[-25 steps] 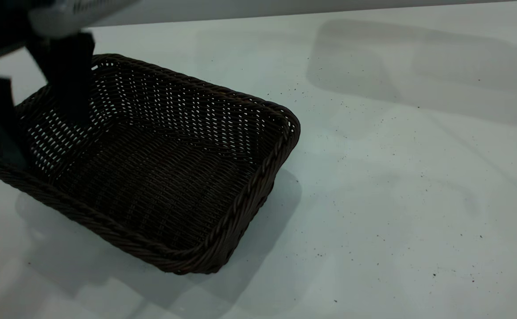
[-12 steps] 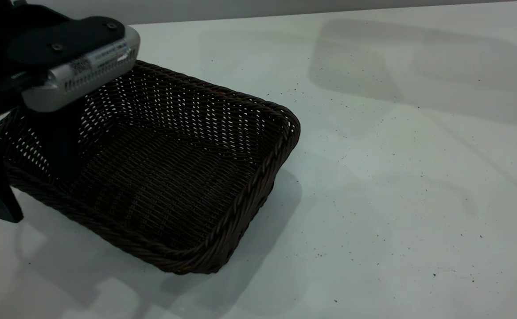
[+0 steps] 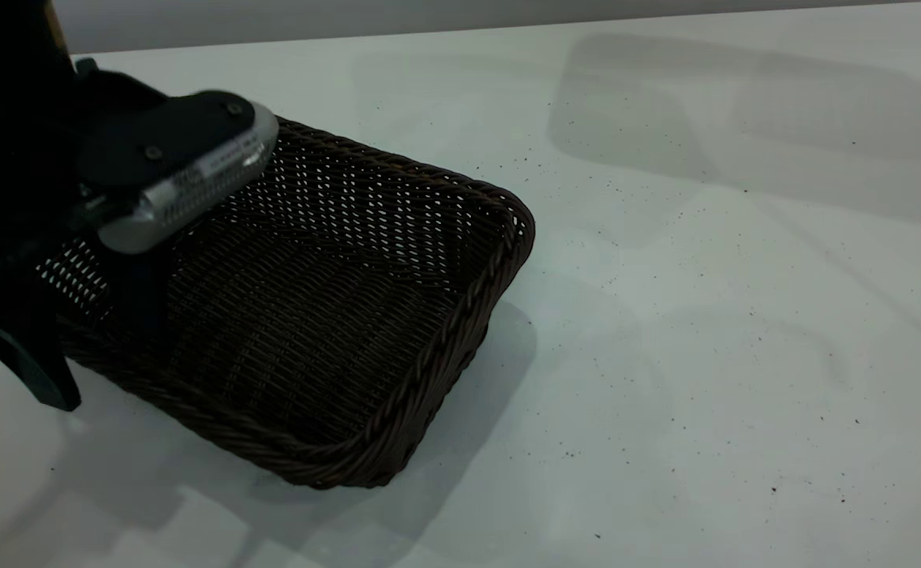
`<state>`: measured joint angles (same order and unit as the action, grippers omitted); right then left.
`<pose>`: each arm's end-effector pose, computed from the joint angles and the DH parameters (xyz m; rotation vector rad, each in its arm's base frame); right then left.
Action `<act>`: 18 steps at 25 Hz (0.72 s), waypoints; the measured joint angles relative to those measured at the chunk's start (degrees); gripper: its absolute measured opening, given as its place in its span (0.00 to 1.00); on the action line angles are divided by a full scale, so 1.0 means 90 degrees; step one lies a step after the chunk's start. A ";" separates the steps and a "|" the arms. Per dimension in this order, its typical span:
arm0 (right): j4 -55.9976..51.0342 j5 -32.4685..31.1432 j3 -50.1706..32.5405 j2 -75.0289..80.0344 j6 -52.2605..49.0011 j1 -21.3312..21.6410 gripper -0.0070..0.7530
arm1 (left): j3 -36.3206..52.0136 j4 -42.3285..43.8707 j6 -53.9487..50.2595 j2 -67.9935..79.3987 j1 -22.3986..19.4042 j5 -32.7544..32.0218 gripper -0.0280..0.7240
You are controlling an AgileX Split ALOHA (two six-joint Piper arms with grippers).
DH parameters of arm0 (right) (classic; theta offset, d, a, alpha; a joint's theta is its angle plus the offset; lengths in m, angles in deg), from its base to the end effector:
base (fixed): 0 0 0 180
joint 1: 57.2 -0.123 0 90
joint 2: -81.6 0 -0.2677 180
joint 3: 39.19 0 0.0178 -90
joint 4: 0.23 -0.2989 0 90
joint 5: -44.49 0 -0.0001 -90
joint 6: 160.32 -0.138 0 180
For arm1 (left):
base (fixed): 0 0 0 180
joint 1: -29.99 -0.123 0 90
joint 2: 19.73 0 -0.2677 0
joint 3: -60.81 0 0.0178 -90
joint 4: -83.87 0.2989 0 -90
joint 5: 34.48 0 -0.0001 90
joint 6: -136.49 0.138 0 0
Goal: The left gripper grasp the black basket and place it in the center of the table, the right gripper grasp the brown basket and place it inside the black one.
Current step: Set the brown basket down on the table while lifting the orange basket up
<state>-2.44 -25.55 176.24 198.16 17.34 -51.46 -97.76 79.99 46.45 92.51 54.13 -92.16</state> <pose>0.4768 -0.0429 0.3053 0.1909 2.6304 0.0321 0.2730 -0.1310 0.0422 -2.4792 -1.6817 0.2292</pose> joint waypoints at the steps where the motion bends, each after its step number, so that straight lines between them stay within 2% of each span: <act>1: 0.0000 0.0000 0.0000 0.0000 0.0000 0.0000 0.15 | 0.0000 0.0039 0.0000 0.0058 0.0000 0.0042 0.68; 9: 0.0000 0.0000 0.0000 0.0000 0.0000 0.0000 0.15 | 0.0000 0.0005 0.0000 0.0333 0.0000 0.0230 0.67; 11: 0.0000 0.0004 0.0000 0.0000 0.0000 0.0000 0.15 | 0.0000 -0.0009 0.0000 0.0362 0.0000 0.0206 0.65; 14: 0.0000 0.0004 0.0000 0.0000 0.0013 0.0000 0.15 | 0.0000 -0.0037 0.0000 0.0361 0.0000 0.0206 0.56; 18: 0.0000 0.0008 0.0000 0.0000 0.0013 0.0000 0.15 | 0.0000 -0.0037 0.0016 0.0361 0.0000 0.0243 0.33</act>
<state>-2.44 -25.48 176.24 198.16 17.46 -51.46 -97.76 79.66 46.59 95.76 54.13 -89.98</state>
